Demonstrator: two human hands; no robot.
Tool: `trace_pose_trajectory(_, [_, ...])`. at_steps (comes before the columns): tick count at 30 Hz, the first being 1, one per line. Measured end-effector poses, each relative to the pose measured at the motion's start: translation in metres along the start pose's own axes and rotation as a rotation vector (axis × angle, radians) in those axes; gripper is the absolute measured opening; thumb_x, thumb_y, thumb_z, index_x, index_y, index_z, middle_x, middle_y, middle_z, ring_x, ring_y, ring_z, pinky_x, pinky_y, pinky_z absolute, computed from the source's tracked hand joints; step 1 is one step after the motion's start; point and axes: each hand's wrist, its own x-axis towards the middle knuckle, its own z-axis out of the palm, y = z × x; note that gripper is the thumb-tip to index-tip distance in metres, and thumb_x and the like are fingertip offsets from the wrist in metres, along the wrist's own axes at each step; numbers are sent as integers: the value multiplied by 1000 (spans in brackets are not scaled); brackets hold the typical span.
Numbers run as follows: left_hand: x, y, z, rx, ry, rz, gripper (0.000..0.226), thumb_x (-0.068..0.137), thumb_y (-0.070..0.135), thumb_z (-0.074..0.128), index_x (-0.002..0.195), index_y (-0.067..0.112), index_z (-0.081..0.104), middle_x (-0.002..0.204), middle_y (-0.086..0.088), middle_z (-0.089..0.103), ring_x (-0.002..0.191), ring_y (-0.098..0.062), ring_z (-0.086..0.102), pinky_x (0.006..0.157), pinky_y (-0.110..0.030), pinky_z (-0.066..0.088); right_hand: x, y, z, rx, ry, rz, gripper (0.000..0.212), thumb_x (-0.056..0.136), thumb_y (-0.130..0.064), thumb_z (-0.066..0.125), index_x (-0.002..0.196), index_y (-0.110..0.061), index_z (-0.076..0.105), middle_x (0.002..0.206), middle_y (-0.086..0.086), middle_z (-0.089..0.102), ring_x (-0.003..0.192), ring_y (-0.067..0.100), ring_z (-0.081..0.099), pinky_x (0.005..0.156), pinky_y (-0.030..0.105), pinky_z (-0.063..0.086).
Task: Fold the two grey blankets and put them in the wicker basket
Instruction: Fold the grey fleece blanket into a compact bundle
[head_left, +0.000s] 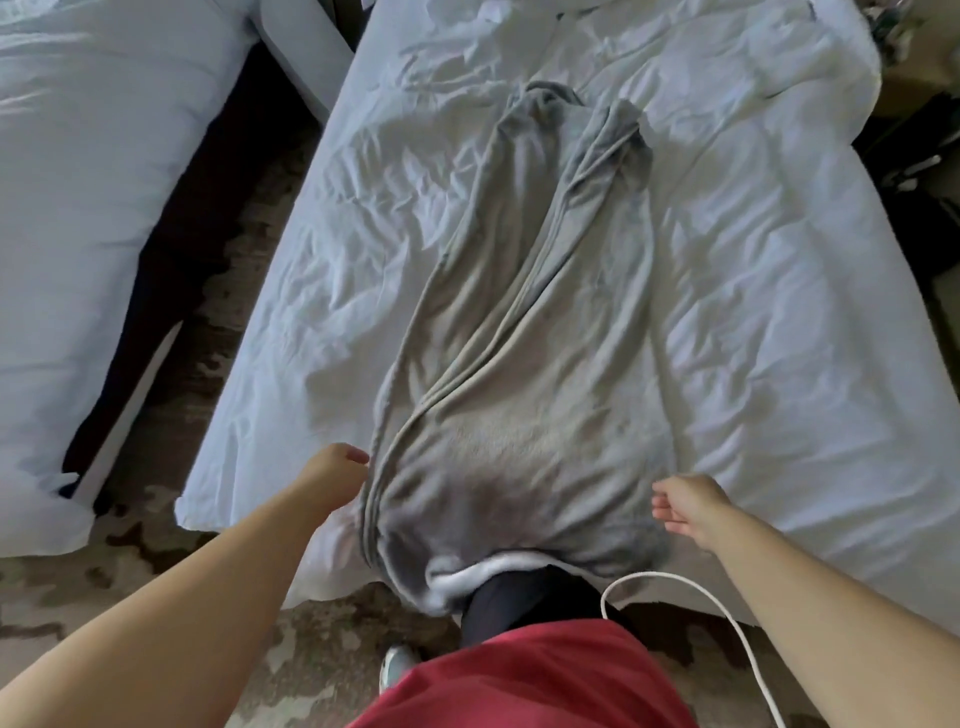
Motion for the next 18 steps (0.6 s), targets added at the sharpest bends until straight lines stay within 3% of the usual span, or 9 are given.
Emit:
trace_pose_trajectory(3, [29,35,8,-84,36,9,21,82,9,60,102,8,66,102,-22,66,97,-37,62,84,-40,50,25,-61,25,-36,-99,-99,20,92,-8,51,72,-12,53,65,7,54,55,18,51,54,24,36])
trace_pose_trajectory(9, [79,87,31,36,160,71,28,88,10,52,109,16,68,105,-10,70,99,-29,63,82,-28,46,64,-180,92,-73,-270,-242,19,93,-9,51,75,-17,54,61,4,54,41,11,51,39,16,34])
trace_pose_trajectory(12, [101,100,42,30,170,57,24,89,15,57,110,17,67,104,-5,71,91,-20,63,73,-22,42,76,-219,131,-40,-366,-280,20,93,-10,50,76,-18,54,62,3,55,34,5,52,36,14,36])
trace_pose_trajectory(15, [118,105,55,23,178,2,25,89,19,59,113,20,66,108,0,70,91,-16,62,74,-20,41,88,-237,165,-12,-396,-260,19,93,-8,46,77,-14,55,67,4,53,49,13,55,47,21,43])
trace_pose_trajectory(18, [130,104,70,134,144,-46,35,87,35,62,120,23,61,112,1,67,106,-19,60,79,-21,40,102,-238,185,-40,-343,-204,19,90,-17,55,102,-5,62,88,10,62,77,25,63,64,36,57])
